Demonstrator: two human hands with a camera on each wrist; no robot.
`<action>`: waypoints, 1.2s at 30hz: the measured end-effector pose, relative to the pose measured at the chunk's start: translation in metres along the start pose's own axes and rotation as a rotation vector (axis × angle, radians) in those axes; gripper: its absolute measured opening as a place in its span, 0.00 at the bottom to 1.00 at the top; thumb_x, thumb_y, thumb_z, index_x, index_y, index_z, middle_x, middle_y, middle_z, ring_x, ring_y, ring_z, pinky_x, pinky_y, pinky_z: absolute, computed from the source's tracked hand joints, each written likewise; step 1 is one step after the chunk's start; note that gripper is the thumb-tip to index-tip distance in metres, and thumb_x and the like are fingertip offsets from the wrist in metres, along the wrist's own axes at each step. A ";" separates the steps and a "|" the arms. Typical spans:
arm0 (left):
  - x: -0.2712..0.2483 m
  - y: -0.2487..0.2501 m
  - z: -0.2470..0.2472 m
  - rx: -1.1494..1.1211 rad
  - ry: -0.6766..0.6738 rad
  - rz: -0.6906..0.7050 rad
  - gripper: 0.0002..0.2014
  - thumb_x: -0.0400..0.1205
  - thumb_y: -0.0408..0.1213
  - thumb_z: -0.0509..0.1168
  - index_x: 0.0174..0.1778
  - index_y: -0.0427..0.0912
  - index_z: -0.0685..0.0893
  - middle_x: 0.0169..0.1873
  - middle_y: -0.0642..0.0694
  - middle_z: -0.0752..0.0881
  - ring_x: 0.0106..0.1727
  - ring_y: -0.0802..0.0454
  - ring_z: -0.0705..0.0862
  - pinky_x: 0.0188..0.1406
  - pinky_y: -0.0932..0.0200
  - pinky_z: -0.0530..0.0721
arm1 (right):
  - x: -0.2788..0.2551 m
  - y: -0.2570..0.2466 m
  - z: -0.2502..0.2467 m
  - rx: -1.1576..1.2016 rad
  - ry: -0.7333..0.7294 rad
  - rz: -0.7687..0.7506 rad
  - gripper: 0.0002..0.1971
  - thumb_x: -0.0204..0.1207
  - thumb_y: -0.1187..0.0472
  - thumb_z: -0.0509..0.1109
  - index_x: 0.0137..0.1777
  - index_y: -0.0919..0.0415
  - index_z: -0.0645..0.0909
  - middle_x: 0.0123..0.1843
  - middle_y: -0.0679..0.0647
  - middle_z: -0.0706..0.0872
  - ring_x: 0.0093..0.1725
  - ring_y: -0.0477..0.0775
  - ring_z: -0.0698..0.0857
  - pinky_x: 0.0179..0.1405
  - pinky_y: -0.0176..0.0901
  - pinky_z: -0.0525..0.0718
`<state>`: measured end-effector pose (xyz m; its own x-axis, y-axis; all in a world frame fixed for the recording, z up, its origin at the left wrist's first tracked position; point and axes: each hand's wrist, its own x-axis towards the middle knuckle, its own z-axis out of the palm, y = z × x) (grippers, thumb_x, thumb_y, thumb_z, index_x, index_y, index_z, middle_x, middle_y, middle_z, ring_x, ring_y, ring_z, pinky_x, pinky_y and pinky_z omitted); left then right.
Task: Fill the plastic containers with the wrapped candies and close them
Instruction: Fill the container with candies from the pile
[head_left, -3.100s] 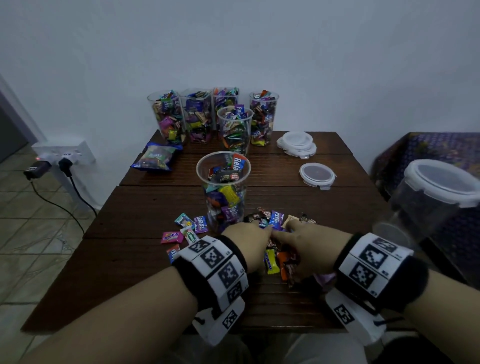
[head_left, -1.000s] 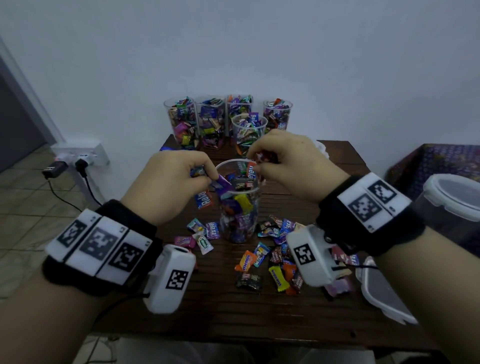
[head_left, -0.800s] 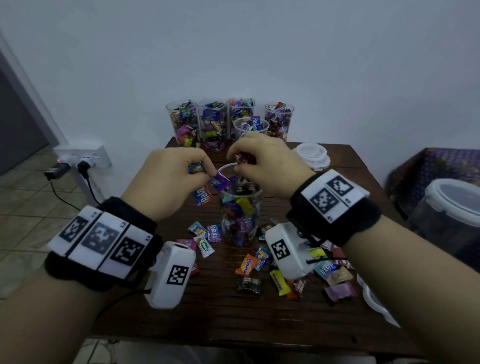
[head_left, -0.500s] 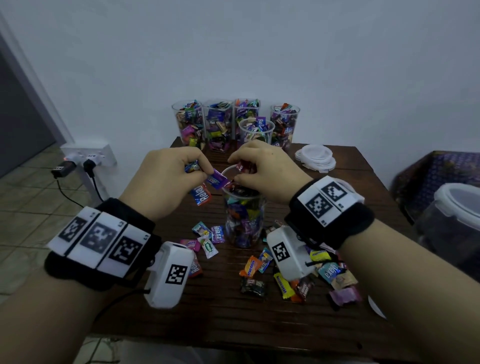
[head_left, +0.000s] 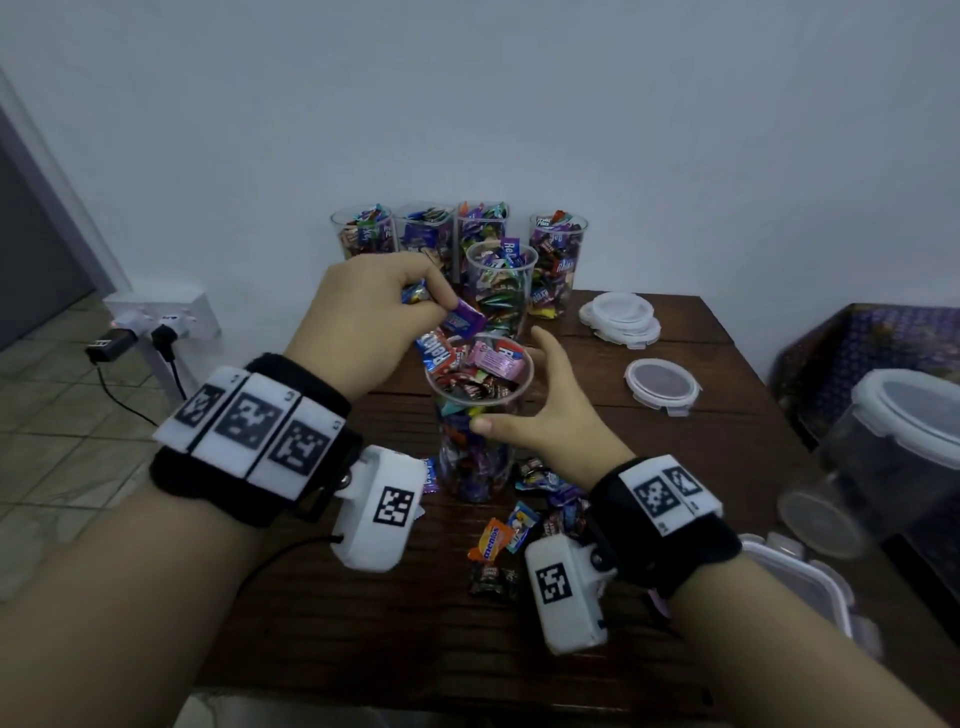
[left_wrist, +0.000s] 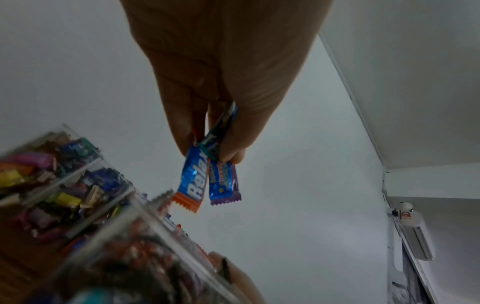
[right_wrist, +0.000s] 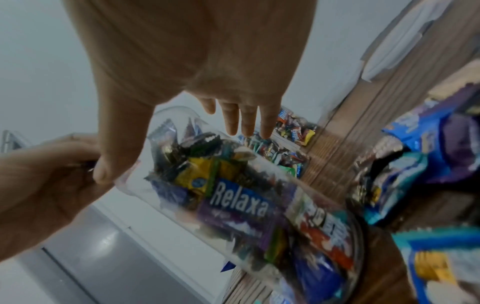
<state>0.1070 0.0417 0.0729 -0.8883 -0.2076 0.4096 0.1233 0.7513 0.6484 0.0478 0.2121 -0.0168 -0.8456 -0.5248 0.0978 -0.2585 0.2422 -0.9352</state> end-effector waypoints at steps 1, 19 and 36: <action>0.003 0.003 0.004 0.001 -0.017 -0.002 0.13 0.76 0.32 0.69 0.33 0.56 0.82 0.37 0.60 0.84 0.41 0.60 0.81 0.43 0.58 0.77 | 0.002 0.003 0.004 0.033 -0.005 0.006 0.60 0.50 0.38 0.84 0.79 0.40 0.52 0.74 0.44 0.71 0.74 0.47 0.72 0.75 0.55 0.70; 0.012 -0.002 0.014 0.248 -0.115 0.006 0.06 0.79 0.39 0.69 0.50 0.51 0.88 0.36 0.60 0.82 0.40 0.63 0.79 0.40 0.71 0.72 | 0.006 0.013 0.010 0.071 0.047 -0.012 0.41 0.61 0.52 0.84 0.72 0.46 0.66 0.63 0.43 0.81 0.64 0.44 0.79 0.70 0.51 0.76; -0.005 0.005 0.038 0.533 -0.334 0.192 0.13 0.82 0.45 0.63 0.61 0.58 0.84 0.56 0.51 0.83 0.57 0.51 0.81 0.51 0.57 0.74 | -0.006 0.002 -0.009 -0.274 -0.027 -0.025 0.36 0.68 0.53 0.78 0.75 0.51 0.66 0.70 0.47 0.75 0.70 0.48 0.74 0.68 0.47 0.75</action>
<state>0.0953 0.0701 0.0494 -0.9725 0.1026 0.2090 0.1338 0.9809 0.1412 0.0479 0.2231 -0.0162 -0.8256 -0.5540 0.1074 -0.3989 0.4385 -0.8053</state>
